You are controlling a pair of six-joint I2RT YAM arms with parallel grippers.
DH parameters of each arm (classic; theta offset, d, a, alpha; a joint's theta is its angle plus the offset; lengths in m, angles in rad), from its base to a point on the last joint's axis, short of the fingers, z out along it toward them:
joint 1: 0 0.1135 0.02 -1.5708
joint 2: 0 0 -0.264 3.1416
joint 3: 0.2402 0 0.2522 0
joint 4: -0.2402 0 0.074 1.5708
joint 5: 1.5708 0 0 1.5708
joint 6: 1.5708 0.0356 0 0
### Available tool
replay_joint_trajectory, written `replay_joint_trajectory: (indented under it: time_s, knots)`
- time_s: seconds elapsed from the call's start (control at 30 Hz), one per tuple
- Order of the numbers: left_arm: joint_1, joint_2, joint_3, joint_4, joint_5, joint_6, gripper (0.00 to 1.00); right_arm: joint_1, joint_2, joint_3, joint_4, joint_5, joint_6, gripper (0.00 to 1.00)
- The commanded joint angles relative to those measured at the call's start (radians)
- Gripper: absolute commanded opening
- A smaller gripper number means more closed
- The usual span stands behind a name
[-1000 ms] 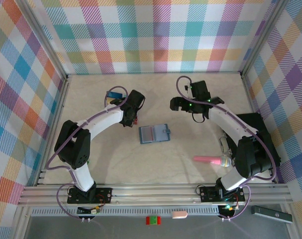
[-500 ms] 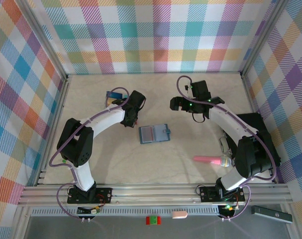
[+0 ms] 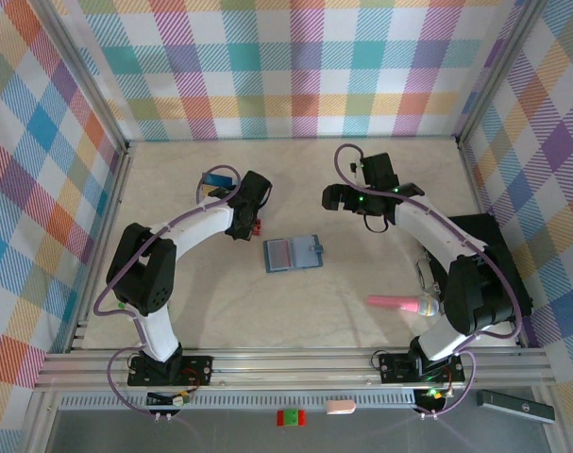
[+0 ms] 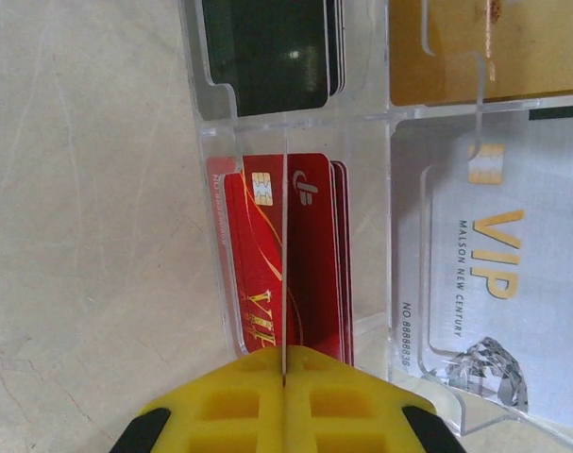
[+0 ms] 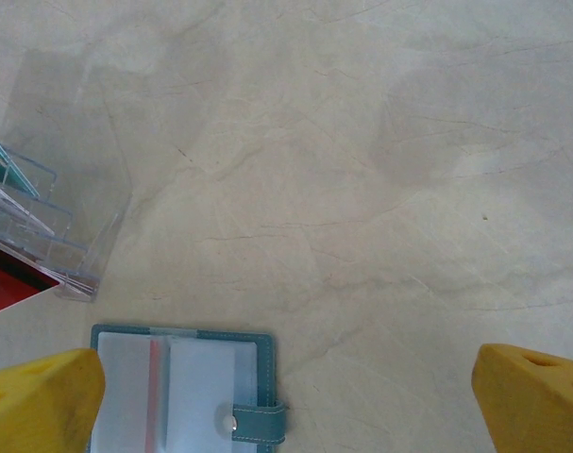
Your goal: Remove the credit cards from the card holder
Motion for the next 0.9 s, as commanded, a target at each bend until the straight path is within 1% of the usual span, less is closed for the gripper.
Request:
replay_joint_trajectory:
  time_s: [0.0, 0.27, 0.4, 0.43, 0.63, 0.7, 0.87]
  knots:
    - [0.006, 0.007, -0.004, 0.016, 0.013, -0.002, 0.0, -0.009, 0.014, 0.032, -0.011, -0.019, 0.005, 1.0]
    - [0.011, 0.015, -0.004, 0.014, 0.022, -0.005, 0.0, -0.014, 0.018, 0.042, -0.014, -0.02, 0.005, 1.0]
    - [0.016, 0.024, -0.006, 0.036, 0.023, 0.011, 0.06, -0.016, 0.019, 0.042, -0.013, -0.026, 0.007, 1.0]
    - [0.016, 0.024, -0.006, 0.048, 0.014, 0.041, 0.07, -0.016, 0.02, 0.042, -0.012, -0.03, 0.006, 1.0]
    - [0.019, 0.022, -0.029, 0.111, 0.001, 0.098, 0.15, -0.016, 0.025, 0.048, -0.009, -0.044, 0.01, 0.99]
    - [0.019, 0.025, -0.022, 0.11, 0.0, 0.116, 0.16, -0.017, 0.027, 0.05, -0.011, -0.045, 0.009, 0.99]
    - [0.028, 0.036, -0.023, 0.144, 0.016, 0.144, 0.16, -0.017, 0.026, 0.05, -0.012, -0.047, 0.011, 0.99]
